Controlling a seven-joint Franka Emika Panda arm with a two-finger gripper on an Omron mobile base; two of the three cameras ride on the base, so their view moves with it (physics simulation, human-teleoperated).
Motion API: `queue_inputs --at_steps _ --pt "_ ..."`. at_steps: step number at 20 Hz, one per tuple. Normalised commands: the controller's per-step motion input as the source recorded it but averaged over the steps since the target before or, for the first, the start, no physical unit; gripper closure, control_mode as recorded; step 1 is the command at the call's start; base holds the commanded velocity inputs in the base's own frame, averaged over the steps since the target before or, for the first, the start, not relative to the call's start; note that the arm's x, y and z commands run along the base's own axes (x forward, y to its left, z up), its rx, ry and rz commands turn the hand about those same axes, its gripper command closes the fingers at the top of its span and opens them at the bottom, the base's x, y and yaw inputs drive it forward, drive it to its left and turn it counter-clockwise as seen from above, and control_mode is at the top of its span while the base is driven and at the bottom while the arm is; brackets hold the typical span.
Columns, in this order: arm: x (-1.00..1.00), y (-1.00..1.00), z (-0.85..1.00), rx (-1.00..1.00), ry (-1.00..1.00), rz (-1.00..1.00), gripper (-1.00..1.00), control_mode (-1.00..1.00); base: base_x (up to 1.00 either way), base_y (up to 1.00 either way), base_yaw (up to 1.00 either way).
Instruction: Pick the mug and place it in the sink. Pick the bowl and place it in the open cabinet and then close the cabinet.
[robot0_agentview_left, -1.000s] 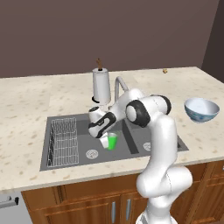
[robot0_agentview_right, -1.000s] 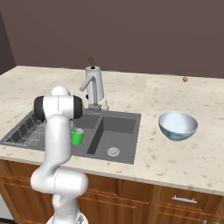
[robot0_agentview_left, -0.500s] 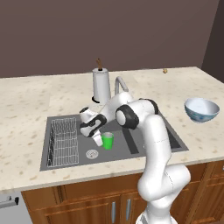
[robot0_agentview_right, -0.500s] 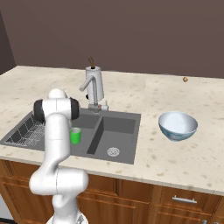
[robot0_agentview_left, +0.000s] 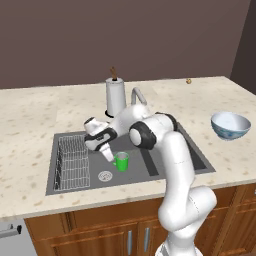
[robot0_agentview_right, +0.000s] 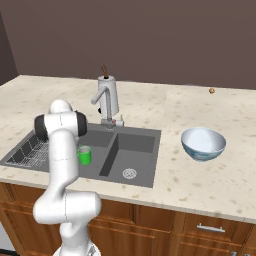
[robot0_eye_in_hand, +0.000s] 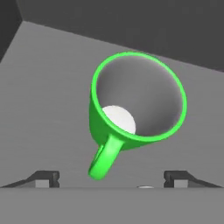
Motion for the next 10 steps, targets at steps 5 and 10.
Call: queue_inputs --at_steps 5,10 --pt "-0.23 0.05 0.75 -0.03 0.0 -0.01 -1.0 -1.0 0.0 0.0 0.0" --pt "-0.22 0.19 0.79 -0.16 -0.04 0.0 -1.0 -1.0 0.0 0.0 0.0"
